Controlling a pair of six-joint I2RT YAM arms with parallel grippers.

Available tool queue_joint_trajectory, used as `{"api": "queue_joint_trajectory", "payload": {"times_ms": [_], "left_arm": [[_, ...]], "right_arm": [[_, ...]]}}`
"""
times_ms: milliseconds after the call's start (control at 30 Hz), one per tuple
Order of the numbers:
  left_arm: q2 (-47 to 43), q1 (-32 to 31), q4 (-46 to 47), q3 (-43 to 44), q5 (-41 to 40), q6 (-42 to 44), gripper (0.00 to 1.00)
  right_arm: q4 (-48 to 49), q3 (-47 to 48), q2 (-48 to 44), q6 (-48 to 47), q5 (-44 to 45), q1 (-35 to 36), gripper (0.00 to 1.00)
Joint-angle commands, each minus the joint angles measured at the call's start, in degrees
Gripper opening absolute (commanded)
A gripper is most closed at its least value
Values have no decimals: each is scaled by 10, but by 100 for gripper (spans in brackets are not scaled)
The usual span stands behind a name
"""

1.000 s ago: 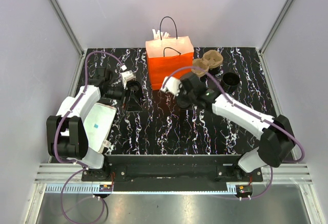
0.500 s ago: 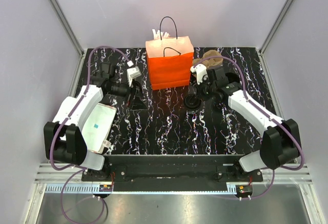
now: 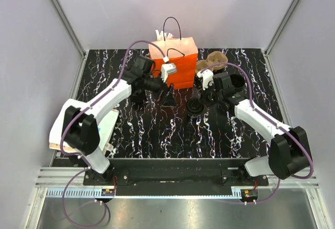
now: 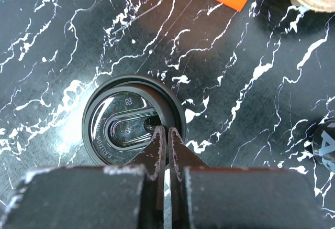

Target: Pack the takeout coffee

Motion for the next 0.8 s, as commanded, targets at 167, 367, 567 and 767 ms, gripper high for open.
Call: {"api": "queue_joint_trajectory", "payload": {"times_ms": [167,367,567,767], "left_arm": [[88,-44,68,113,-113,-90,99],[122,-60,74,138,-118,-102,99],[137,-73,83,143,-112,-109,99],[142,-80,86,143,-109,-111,99]], "right_arm": [[29,8,-8,2,-20,2,4],[20,20,5,0,-27,1,6],[11,30,19,0,-35,2,8],[1,37,28,-3,-39,1,19]]}}
